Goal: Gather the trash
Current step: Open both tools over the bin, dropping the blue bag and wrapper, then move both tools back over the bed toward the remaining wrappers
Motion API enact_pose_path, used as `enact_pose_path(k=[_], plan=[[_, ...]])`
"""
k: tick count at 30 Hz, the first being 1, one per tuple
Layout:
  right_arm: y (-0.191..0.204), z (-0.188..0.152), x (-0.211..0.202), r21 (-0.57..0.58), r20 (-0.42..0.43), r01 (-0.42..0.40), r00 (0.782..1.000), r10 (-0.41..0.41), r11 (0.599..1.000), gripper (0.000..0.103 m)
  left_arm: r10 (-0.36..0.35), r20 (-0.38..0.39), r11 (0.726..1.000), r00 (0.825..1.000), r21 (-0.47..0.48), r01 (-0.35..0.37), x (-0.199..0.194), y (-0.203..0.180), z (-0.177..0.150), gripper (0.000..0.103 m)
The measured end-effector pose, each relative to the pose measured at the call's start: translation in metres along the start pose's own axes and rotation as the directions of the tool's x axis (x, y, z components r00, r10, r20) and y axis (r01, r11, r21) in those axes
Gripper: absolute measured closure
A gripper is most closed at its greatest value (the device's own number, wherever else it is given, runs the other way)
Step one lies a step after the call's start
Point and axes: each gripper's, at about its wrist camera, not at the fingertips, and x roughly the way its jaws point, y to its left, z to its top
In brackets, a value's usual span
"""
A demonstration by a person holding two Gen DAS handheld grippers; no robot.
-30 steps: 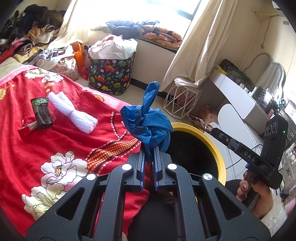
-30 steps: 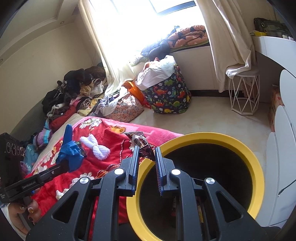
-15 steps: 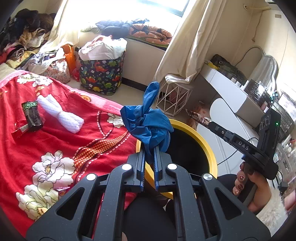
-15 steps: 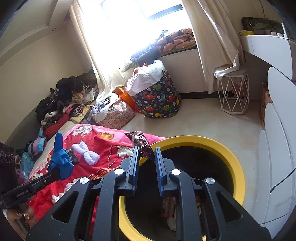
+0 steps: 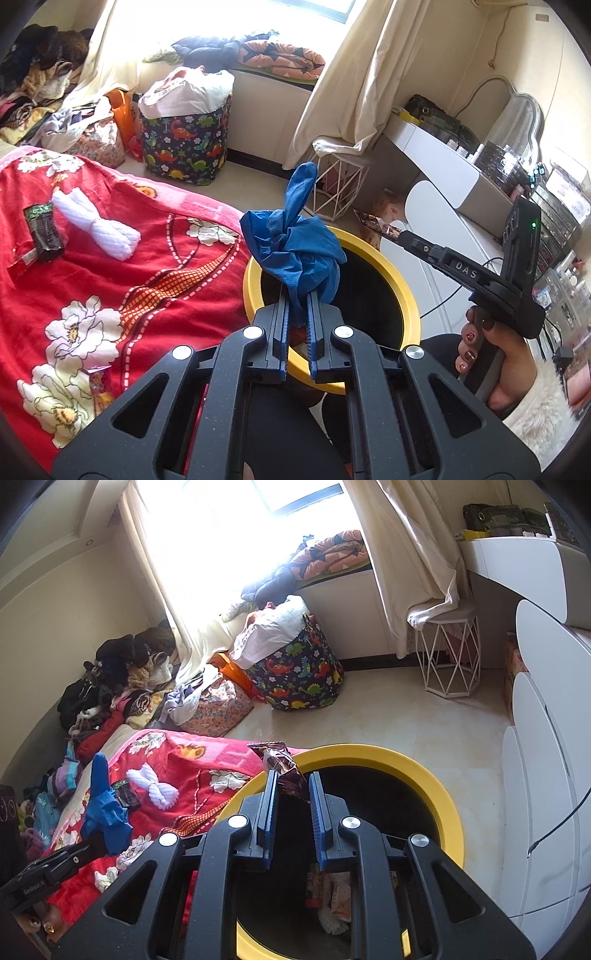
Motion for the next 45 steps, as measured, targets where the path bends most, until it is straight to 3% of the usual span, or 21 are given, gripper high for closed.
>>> enact_pose_path(k=[21,22,24,25,26,27,29,33,45], plan=[[-0.030,-0.003,0.007,0.097,-0.050,0.038,0.998,-0.033,0.995,0.084,-0.043,-0.138,0.997,0.989,0.050,0.051,0.067,-0.042,-0.023,0.099],[-0.032,-0.004,0.008,0.105,-0.053,0.041,0.998,-0.035,0.994,0.084,-0.043,-0.142,0.997,0.989,0.052,0.051,0.071,-0.043,-0.023,0.097],[-0.036,-0.005,0.008,0.124,-0.059,0.049,0.997,-0.042,0.991,0.074,-0.024,-0.144,0.998,0.989,0.052,0.032,0.076,-0.042,-0.023,0.077],[-0.037,-0.005,0.009,0.132,-0.059,0.054,0.997,-0.046,0.990,0.070,-0.004,-0.135,0.999,0.991,0.050,0.011,0.076,-0.041,-0.023,0.055],[-0.039,-0.005,0.009,0.142,-0.058,0.058,0.997,-0.050,0.988,0.060,0.015,-0.124,0.999,0.992,0.046,-0.009,0.074,-0.039,-0.023,0.040],[-0.041,-0.006,0.009,0.149,-0.059,0.060,0.997,-0.052,0.987,0.052,0.028,-0.111,0.999,0.993,0.037,-0.024,0.072,-0.037,-0.023,0.034],[-0.043,-0.006,0.010,0.158,-0.060,0.069,0.996,-0.060,0.985,0.046,0.043,-0.089,0.999,0.995,0.011,-0.042,0.066,-0.030,-0.021,0.010],[-0.040,-0.007,0.012,0.152,-0.061,0.071,0.996,-0.063,0.986,0.037,0.089,-0.045,0.996,0.995,-0.015,-0.090,0.055,-0.020,-0.015,0.010],[-0.013,-0.009,0.009,0.082,-0.029,0.044,0.999,-0.042,0.996,0.026,0.167,0.032,0.984,0.985,-0.062,-0.165,0.025,0.012,-0.001,0.010]])
